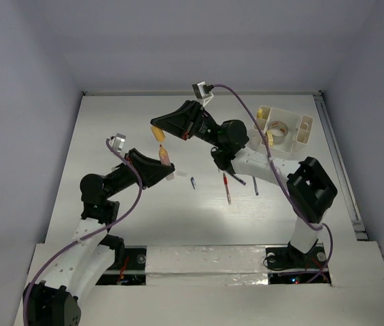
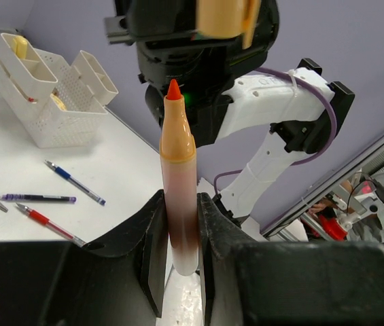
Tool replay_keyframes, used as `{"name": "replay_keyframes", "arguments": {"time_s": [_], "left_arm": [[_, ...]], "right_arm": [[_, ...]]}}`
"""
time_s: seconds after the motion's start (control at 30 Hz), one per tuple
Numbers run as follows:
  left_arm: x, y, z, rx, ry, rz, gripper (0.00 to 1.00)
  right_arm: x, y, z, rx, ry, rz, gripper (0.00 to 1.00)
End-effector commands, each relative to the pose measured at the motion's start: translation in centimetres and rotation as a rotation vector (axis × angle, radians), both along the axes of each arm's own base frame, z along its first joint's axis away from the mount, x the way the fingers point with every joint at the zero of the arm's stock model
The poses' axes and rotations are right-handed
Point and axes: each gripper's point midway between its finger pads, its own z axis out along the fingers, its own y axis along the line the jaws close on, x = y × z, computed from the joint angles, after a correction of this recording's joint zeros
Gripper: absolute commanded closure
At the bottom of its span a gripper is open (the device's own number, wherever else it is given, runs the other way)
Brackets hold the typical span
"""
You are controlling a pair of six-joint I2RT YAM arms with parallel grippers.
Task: Sort the stationery into containers
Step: Close the pen cap on the pen.
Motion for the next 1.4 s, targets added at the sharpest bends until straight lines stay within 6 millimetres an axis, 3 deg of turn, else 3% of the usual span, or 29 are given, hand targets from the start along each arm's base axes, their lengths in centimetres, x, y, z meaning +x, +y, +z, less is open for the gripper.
{"name": "replay_keyframes", "arguments": {"time_s": [0.0,0.83,1.37], "left_arm": [[-1.3,-0.1,3.4,-0.017,-0.152,-0.024,1.0],[-0.6,0.0,3.7,-0.005,-0.167,0.009,1.0],[-0.1,0.1,4.0,0.006,-0.173,0.035,1.0]], "right_arm": [[-0.8,-0.2,1.8,0.072,-0.046,0.018,1.0],[-1.3,0.2,0.8,0.061,-0.04,0.049,1.0],[-2.1,-0.7,1.2,0.086,-0.052,0.054,1.0]]}}
